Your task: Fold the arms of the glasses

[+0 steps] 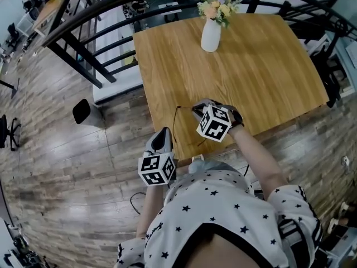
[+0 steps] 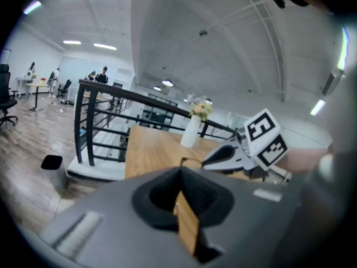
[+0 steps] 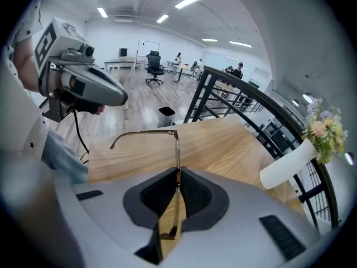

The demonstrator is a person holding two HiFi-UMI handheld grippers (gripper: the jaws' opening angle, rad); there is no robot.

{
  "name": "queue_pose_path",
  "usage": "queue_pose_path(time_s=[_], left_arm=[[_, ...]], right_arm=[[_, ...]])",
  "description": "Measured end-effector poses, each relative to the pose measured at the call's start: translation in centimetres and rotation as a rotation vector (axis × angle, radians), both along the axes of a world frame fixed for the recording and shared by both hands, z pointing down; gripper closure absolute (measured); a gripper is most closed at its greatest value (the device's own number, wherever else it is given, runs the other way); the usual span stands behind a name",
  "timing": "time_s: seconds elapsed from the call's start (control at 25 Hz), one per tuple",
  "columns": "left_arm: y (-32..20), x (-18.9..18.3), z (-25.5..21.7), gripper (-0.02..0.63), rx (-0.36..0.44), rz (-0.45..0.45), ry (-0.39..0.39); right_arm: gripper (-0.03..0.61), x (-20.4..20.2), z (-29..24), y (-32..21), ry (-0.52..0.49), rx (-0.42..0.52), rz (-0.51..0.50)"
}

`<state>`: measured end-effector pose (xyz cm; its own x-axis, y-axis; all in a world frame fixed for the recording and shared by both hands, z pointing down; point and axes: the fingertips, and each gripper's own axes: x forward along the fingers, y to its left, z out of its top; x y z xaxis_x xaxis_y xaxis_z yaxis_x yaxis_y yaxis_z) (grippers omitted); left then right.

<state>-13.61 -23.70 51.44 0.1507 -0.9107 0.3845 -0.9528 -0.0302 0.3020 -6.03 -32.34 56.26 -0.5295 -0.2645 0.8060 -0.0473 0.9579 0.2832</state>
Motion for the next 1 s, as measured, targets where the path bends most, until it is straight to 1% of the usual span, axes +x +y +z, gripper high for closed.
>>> queue_pose_path(time_s=[0.2,0.44,0.52,0.64,1.0], left_arm=[[0.8,0.3,-0.7,0.604,-0.012,0.051,-0.010],[2.5,0.0,-1.0,0.594,-0.019,0.085,-0.031],[3.2,0.1,-0.9,0.569,-0.029,0.104,-0.037],[4.0,0.3,-0.8,0.556,-0.043,0.134,-0.059],[6.4,0.6,-1.0,0.554,-0.032,0.154,-0.092]], right_arm=[[0.558,0.2,-2.6,0.2,-0.036,0.030,0.067],[0.558,-0.2,-5.0,1.3,-0.074,0.062,0.125],[0.558,-0.3,-5.8,1.9,-0.086,0.073,0.137],[0.558,-0.4,-6.8,2.7,-0.098,0.092,0.148],[0.558,0.0,-9.0,5.8,-0.120,0.131,0.161]])
